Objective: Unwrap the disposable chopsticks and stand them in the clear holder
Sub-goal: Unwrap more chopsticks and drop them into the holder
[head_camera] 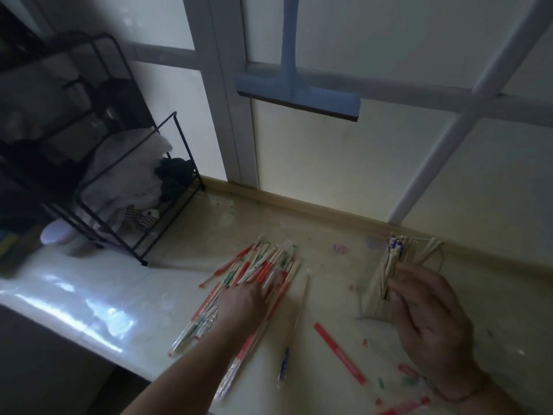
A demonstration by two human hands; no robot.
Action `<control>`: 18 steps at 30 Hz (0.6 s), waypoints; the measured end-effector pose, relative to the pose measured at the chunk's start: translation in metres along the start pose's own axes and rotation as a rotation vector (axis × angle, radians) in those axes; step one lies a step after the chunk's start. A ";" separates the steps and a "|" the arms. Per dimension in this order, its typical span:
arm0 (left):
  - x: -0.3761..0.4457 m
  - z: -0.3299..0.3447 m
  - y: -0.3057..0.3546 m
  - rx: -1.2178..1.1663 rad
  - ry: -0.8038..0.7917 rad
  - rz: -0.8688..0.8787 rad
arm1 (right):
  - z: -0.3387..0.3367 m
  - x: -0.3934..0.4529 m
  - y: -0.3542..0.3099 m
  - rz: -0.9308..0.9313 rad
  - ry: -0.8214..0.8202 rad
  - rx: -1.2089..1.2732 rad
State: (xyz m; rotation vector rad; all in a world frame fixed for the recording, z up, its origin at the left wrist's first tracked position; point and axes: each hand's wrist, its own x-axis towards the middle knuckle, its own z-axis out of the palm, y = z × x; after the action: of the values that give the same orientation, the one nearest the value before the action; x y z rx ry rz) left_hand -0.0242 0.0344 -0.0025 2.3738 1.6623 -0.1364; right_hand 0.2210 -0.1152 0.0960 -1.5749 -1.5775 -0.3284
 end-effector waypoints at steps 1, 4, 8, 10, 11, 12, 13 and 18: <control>-0.001 0.000 -0.002 -0.032 -0.006 -0.026 | 0.003 -0.001 -0.006 -0.002 -0.003 0.021; -0.004 0.000 -0.007 -0.203 0.021 -0.120 | 0.010 -0.002 -0.020 -0.005 -0.009 0.081; -0.012 -0.025 0.000 -0.676 0.093 -0.204 | 0.021 -0.010 -0.037 0.079 -0.043 0.221; -0.019 -0.049 0.014 -1.086 0.123 -0.263 | 0.029 -0.016 -0.051 0.266 -0.190 0.331; -0.023 -0.061 0.024 -1.320 0.093 -0.302 | 0.034 -0.021 -0.057 0.400 -0.312 0.355; -0.027 -0.071 0.033 -1.511 0.052 -0.332 | 0.041 -0.025 -0.060 0.542 -0.462 0.375; -0.030 -0.080 0.041 -1.641 0.020 -0.347 | 0.046 -0.028 -0.061 0.681 -0.601 0.416; -0.038 -0.099 0.058 -1.940 -0.050 -0.375 | 0.037 -0.034 -0.061 0.962 -0.715 0.681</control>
State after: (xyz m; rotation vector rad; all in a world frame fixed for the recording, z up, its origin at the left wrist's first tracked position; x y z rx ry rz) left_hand 0.0112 0.0052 0.1094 0.5657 1.0485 0.8879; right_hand 0.1453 -0.1222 0.0727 -1.7265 -0.9980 1.2665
